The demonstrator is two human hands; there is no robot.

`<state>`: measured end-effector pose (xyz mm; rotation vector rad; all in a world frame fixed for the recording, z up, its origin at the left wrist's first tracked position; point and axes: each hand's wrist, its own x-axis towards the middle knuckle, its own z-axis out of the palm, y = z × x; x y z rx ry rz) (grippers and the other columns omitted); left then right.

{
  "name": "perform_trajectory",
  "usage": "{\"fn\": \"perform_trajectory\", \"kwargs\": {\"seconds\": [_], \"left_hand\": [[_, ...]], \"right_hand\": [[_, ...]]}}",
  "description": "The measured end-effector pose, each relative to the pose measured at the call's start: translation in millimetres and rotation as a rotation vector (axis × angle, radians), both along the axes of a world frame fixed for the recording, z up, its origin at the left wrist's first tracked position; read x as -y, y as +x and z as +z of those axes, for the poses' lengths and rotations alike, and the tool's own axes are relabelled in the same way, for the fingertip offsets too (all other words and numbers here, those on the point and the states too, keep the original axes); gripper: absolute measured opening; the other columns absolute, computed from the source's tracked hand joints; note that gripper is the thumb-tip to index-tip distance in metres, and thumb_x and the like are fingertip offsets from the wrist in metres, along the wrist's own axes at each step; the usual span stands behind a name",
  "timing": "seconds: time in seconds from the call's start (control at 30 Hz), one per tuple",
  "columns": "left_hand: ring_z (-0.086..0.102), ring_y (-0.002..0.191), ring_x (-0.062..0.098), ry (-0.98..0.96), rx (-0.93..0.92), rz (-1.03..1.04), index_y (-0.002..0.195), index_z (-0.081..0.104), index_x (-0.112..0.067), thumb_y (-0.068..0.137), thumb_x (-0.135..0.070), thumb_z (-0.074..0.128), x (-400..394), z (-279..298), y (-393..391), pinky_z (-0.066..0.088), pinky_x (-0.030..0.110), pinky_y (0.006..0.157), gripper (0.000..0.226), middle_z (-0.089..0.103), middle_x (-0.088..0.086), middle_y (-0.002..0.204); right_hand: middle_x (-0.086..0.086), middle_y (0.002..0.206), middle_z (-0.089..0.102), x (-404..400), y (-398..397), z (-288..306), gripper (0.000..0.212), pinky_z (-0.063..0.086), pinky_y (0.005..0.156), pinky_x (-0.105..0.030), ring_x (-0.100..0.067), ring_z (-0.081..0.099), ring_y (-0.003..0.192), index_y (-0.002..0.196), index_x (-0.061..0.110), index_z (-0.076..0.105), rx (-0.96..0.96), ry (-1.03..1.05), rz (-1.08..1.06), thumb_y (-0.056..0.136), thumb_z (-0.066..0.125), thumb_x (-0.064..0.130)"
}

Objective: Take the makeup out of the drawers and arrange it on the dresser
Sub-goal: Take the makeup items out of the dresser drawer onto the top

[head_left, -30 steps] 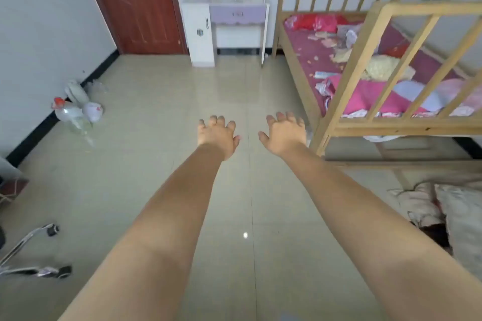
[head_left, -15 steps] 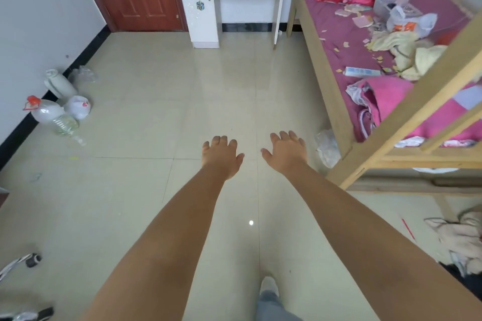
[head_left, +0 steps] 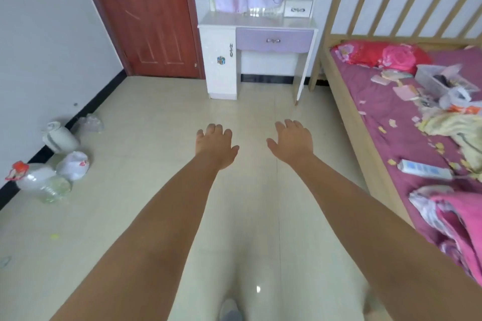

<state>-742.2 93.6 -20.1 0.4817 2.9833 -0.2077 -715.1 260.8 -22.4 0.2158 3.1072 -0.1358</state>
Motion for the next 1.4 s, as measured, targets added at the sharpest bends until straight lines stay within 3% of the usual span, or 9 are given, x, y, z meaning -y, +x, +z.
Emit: {"fn": "perform_trajectory", "kwargs": {"seconds": [0.27, 0.77, 1.0, 1.4], "left_hand": [[0.021, 0.138, 0.023, 0.052, -0.021, -0.08, 0.137, 0.033, -0.012, 0.097, -0.041, 0.03, -63, 5, -236, 0.023, 0.039, 0.109, 0.049, 0.03, 0.008, 0.146], [0.026, 0.135, 0.024, 0.05, -0.003, -0.028, 0.134, 0.037, -0.01, 0.097, -0.039, 0.033, -180, -17, -660, 0.025, 0.039, 0.107, 0.047, 0.036, 0.008, 0.142], [0.027, 0.134, 0.025, 0.067, 0.021, -0.025, 0.133, 0.038, -0.009, 0.098, -0.038, 0.032, -218, -39, -875, 0.027, 0.038, 0.106, 0.046, 0.036, 0.009, 0.141], [0.024, 0.137, 0.024, 0.052, 0.119, -0.108, 0.136, 0.034, -0.009, 0.097, -0.037, 0.033, -310, -89, -1136, 0.024, 0.04, 0.11, 0.048, 0.032, 0.009, 0.144]], "right_hand": [[-0.01, 0.147, 0.029, -55, -225, 2, 0.052, 0.027, 0.109, -0.039, -0.027, 0.025, 0.136, 0.139, 0.013, 0.03, -0.003, -0.043, -0.103, 0.094, 0.037, 0.038], [-0.011, 0.127, 0.048, -192, -645, -21, 0.045, 0.039, 0.094, -0.036, -0.027, 0.04, 0.122, 0.13, 0.008, 0.04, -0.041, -0.12, -0.099, 0.093, 0.042, 0.033], [-0.01, 0.139, 0.04, -238, -847, -38, 0.047, 0.034, 0.101, -0.035, -0.026, 0.031, 0.131, 0.135, 0.009, 0.036, 0.01, -0.121, -0.165, 0.095, 0.039, 0.032], [-0.01, 0.13, 0.048, -319, -1096, -98, 0.043, 0.038, 0.094, -0.034, -0.026, 0.038, 0.125, 0.129, 0.007, 0.041, 0.153, -0.108, -0.245, 0.095, 0.037, 0.032]]}}
